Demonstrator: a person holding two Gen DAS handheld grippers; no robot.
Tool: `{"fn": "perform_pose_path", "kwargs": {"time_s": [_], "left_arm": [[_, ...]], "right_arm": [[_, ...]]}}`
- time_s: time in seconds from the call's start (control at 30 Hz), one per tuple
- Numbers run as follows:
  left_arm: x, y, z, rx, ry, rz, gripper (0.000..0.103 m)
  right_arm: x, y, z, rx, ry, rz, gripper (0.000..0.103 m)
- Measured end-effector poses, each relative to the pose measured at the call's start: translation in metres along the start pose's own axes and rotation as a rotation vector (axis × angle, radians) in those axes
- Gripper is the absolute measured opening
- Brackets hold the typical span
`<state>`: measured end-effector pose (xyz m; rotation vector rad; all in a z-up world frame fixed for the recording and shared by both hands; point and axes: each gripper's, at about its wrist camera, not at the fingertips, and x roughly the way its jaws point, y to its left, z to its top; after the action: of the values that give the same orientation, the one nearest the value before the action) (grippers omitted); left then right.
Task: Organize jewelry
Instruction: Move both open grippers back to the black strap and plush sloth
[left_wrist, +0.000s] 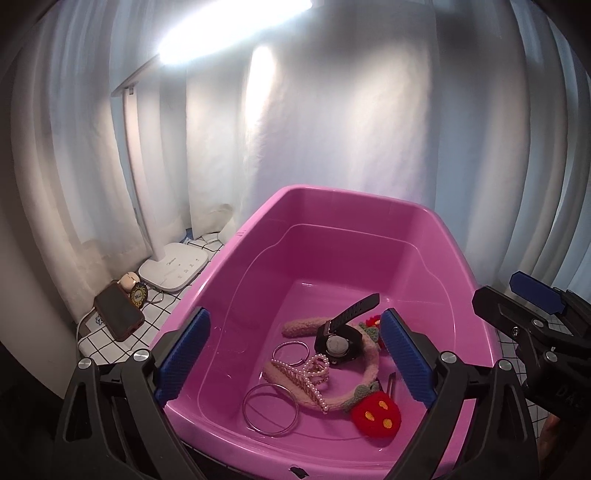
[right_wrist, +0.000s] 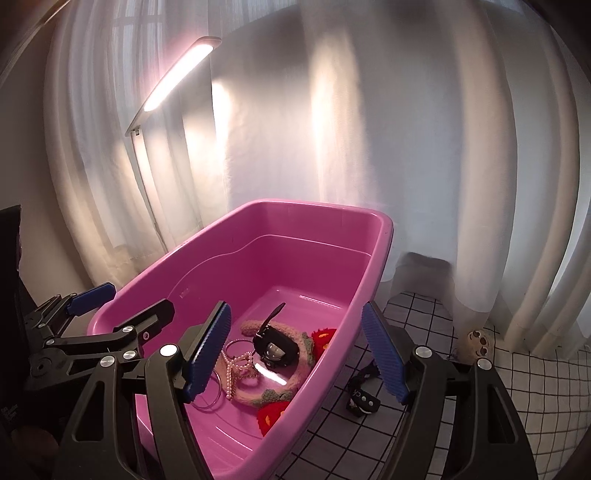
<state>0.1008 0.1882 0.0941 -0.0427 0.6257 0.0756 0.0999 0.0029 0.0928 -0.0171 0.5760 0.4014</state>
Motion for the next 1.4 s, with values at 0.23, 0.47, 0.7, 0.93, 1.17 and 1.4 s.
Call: {"fn": "perform_pose_path", "kwargs": {"time_s": [0.23,0.47,0.7,0.93,1.17,1.4], "left_arm": [[-0.015,-0.022,-0.002,0.014,-0.023,-0.042,0.094],[-0.039,-0.053,-0.006,0.018,-0.069,-0.124,0.097],[-0.070,-0.100,-0.017,0.035,-0.125,-0.250,0.097],[-0.072,-0.162,-0.040,0.044,-0.102,-0.370,0.097],[-0.030,-0.214,-0.078,0.062,0.007,-0.359,0.097],[0.033,-0.218,-0.105,0.039,0.110,-0.211,0.097]], "right_arm": [[-0.022,-0.025,-0.007,0.038,-0.026,0.011,0.070],[-0.061,-0.063,-0.021,0.084,-0.087,-0.011,0.070],[-0.106,-0.131,-0.052,0.174,-0.138,-0.096,0.073],[-0.116,-0.203,-0.090,0.262,-0.099,-0.217,0.073],[-0.090,-0.250,-0.120,0.300,-0.016,-0.236,0.073],[-0.037,-0.262,-0.120,0.262,0.062,-0.196,0.073]]}}
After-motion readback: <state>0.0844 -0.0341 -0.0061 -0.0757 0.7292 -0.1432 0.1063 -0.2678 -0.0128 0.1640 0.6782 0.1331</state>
